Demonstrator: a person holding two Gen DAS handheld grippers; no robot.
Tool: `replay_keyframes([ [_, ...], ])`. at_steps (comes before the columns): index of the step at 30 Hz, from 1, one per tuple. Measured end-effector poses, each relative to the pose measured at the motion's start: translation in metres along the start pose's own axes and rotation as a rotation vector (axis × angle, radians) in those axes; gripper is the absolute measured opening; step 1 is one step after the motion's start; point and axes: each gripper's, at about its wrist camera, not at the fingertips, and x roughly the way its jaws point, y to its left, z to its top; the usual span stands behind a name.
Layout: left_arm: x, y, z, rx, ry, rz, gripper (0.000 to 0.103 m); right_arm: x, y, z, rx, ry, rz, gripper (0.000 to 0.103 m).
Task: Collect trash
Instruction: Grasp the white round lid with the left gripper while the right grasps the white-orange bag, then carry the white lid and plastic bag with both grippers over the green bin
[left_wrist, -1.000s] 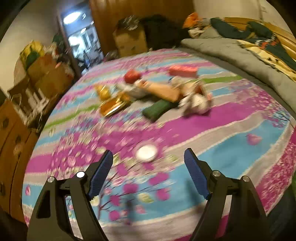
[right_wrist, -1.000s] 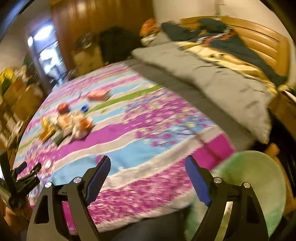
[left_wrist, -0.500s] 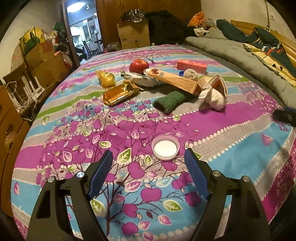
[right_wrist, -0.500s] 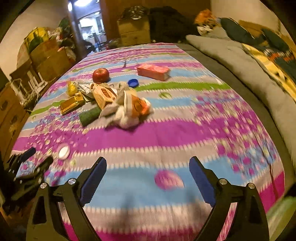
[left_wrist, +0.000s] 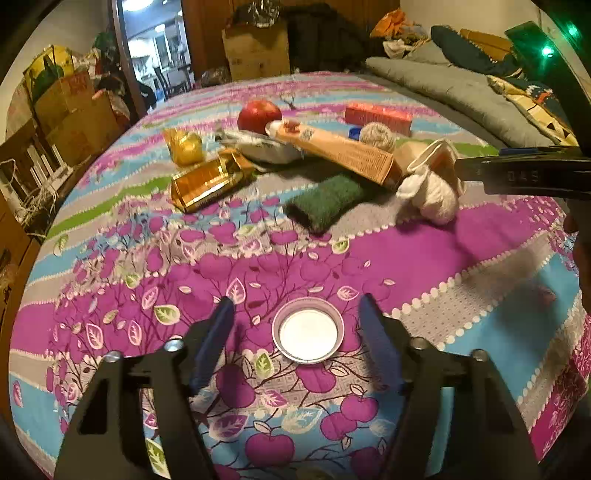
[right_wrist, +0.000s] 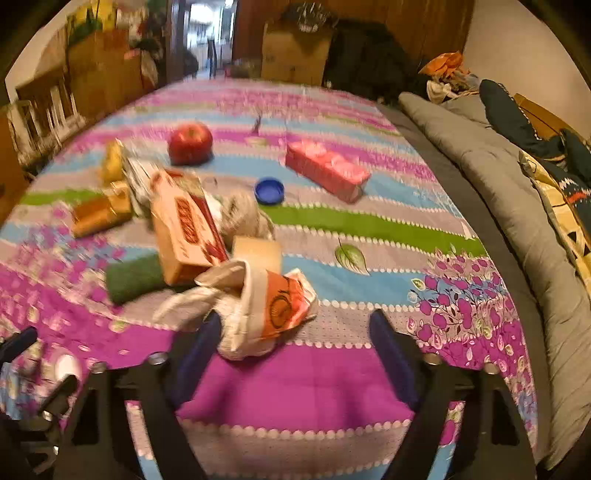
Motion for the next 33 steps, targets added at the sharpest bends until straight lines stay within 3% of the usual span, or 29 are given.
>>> replay_keyframes([
  [3, 0.007, 0.002, -0.001, -0.009, 0.026, -0.005, 0.047, 0.016, -0.001, 0.005, 0.002, 0.034, 0.008, 0.062],
  [5, 0.012, 0.003, -0.002, -0.014, 0.049, -0.013, 0.039, 0.022, 0.0, 0.004, 0.007, 0.05, 0.026, 0.045],
  [7, 0.014, 0.004, -0.003, -0.021, 0.052, -0.025, 0.039, 0.026, -0.003, 0.002, 0.04, 0.063, 0.072, 0.013],
  [14, 0.011, 0.014, -0.005, -0.077, 0.054, -0.033, 0.038, 0.001, -0.013, -0.007, 0.092, -0.014, 0.117, 0.008],
  [19, 0.005, 0.023, -0.007, -0.116, 0.065, -0.032, 0.038, -0.042, -0.025, -0.015, 0.16, -0.097, 0.117, 0.007],
  [23, 0.0, 0.024, -0.012, -0.091, 0.065, -0.002, 0.038, -0.074, -0.026, -0.024, 0.196, -0.148, 0.137, 0.006],
  [33, -0.017, 0.029, -0.016, -0.106, 0.058, 0.037, 0.038, -0.132, -0.012, -0.056, 0.186, -0.191, 0.204, 0.005],
])
